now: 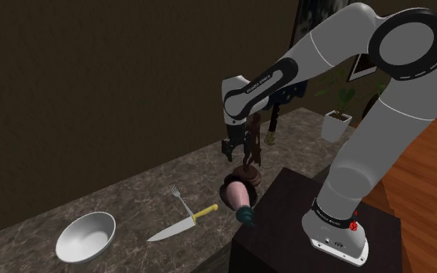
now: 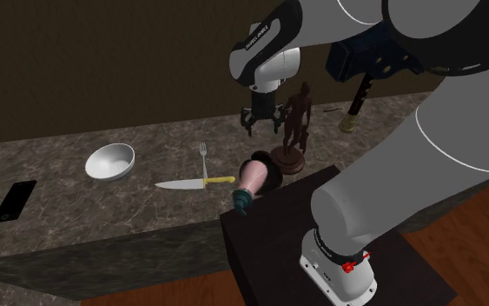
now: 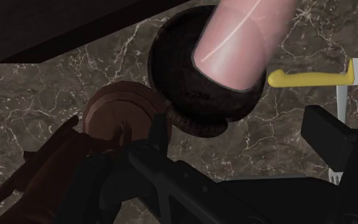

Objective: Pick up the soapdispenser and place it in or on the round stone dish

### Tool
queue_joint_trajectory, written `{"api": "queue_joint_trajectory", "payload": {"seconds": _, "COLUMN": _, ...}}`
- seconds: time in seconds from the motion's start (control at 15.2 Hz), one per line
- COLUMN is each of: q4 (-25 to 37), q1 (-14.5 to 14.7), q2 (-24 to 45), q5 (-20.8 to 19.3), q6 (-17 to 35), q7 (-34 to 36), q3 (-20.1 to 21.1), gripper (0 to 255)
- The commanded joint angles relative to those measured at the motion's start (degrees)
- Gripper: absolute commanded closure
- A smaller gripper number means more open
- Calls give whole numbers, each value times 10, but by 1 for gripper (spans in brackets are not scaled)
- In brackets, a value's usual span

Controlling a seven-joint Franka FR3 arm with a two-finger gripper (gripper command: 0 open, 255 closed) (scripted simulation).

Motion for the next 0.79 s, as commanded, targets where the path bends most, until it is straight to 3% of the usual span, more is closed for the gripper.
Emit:
{"api": "queue_joint_trajectory", "payload": {"seconds": 0.0, "q4": 13, "q1": -1, "q2": -9, "q5": -1, "q6": -21, "q7": 0, "q3": -1, "gripper": 0}}
{"api": "queue_joint_trajectory", "payload": {"seconds": 0.2, "q4": 51, "q1": -3, "q2": -28, "q5": -4, "q6": -80, "q7": 1, "q3": -4, "gripper": 0}}
{"api": "queue_joint_trajectory", "payload": {"seconds": 0.73, "q4": 51, "q1": -3, "q2": -28, "q5": -4, "q6": -80, "q7": 1, "q3": -4, "gripper": 0}}
